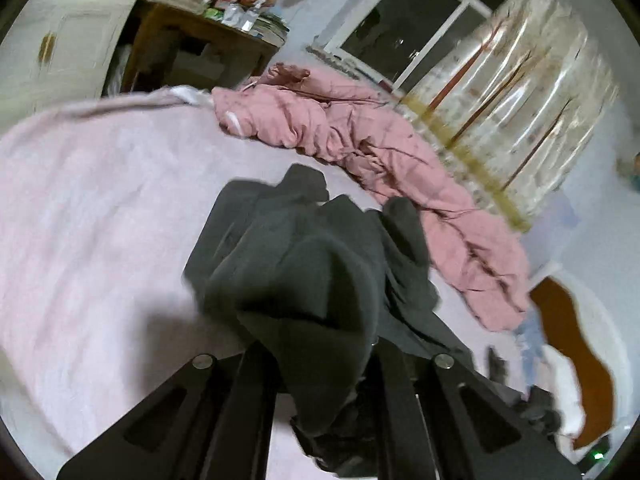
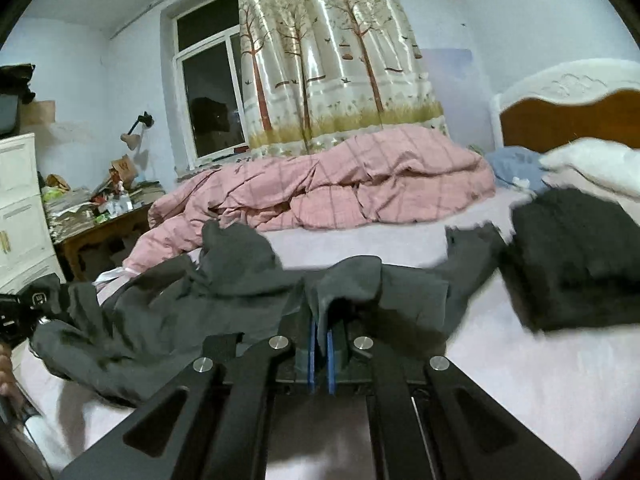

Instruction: Fold large clothes

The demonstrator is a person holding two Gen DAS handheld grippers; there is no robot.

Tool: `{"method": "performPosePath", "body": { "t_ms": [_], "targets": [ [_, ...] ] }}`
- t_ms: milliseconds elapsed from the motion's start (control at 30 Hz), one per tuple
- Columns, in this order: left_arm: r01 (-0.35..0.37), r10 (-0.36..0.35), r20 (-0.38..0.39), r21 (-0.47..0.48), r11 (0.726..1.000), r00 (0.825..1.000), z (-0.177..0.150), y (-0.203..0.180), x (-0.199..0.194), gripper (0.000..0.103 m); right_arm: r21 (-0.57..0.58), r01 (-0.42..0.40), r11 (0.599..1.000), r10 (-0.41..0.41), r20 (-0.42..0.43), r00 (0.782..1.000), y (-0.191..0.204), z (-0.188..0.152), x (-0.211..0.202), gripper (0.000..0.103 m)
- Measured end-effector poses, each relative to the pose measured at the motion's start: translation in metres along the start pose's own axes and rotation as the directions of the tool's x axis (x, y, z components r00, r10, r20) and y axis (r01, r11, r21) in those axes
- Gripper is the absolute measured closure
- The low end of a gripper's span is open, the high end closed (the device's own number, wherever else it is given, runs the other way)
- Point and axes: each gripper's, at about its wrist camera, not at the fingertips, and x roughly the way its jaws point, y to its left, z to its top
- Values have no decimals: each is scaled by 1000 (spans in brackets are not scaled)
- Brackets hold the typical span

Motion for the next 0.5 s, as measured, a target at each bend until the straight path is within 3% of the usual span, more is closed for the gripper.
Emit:
{"method": "performPosePath", "body": {
  "t_ms": [100, 233, 367, 500],
  "targets": [
    [-110, 111, -22, 20, 994, 994, 28, -27, 53, 97, -33, 39, 999, -40, -35, 999, 7, 30, 60, 100],
    [-266, 267, -114, 25, 964, 957, 39, -42, 135, 97, 18, 61, 998, -57, -177, 983, 2, 47, 152, 100],
    [-345, 349, -146, 54, 937, 926, 26, -39, 180, 94, 73, 80, 994, -56, -284, 957, -10, 30, 218, 100],
    [-406, 421, -120, 131, 905, 899, 18, -43, 208, 89, 63, 100, 993, -75, -320, 944, -13, 10, 255, 100]
  ]
}}
